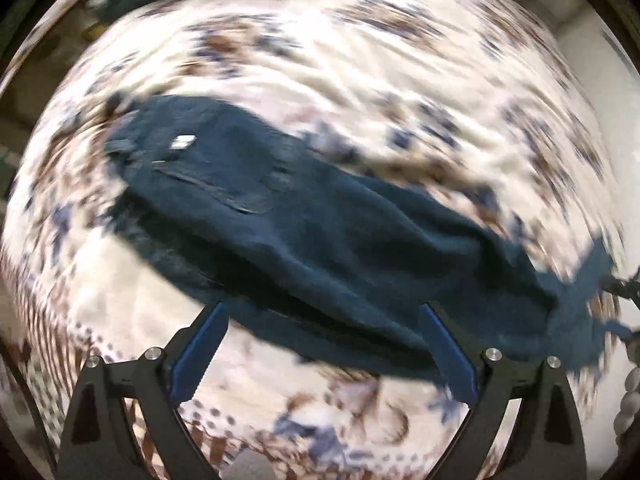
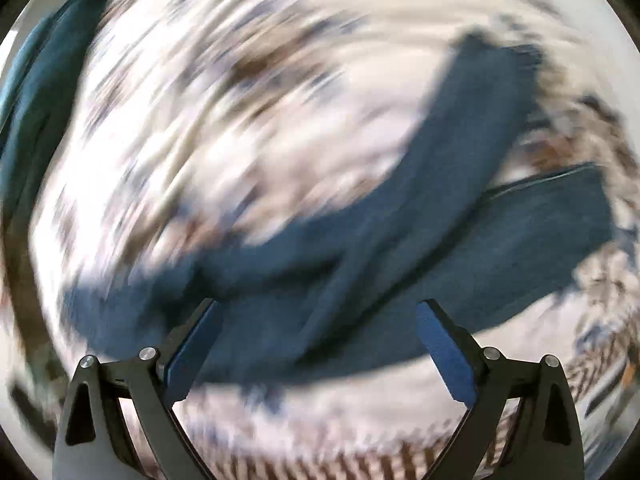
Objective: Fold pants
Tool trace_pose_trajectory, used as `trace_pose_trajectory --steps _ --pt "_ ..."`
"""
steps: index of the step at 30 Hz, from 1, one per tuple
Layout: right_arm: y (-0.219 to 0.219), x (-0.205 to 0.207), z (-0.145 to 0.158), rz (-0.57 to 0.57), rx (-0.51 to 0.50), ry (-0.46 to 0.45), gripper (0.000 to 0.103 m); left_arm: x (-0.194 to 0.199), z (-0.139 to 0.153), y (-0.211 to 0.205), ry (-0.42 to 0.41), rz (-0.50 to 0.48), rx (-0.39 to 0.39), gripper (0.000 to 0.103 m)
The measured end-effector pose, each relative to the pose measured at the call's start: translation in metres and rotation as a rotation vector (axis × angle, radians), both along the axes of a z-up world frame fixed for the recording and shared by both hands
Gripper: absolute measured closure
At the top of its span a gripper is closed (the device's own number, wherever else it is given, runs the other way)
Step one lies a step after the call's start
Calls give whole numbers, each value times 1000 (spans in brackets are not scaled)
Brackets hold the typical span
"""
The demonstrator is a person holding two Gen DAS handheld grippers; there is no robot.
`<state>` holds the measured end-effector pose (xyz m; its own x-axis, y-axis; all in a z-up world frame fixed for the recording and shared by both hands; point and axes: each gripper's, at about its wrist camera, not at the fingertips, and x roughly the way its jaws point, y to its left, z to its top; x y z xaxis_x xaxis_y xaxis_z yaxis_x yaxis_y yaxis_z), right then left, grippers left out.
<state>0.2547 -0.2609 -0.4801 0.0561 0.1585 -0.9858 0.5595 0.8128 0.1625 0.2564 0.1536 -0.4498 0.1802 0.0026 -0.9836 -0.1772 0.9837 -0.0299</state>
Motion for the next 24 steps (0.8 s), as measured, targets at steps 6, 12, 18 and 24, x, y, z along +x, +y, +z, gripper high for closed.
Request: trace_pose_trajectory --steps 6,12,18,24 --pt "-70 58 -66 -156 -148 94 21 26 -35 53 16 223 119 6" --pt "-103 29 -62 -312 -181 98 94 26 -52 83 68 304 82 7" --pt "-121 -109 -25 -624 -53 -34 92 2 -51 92 89 306 30 7" --pt "-123 -188 -86 -844 235 -134 64 -6 -60 101 90 345 -34 7"
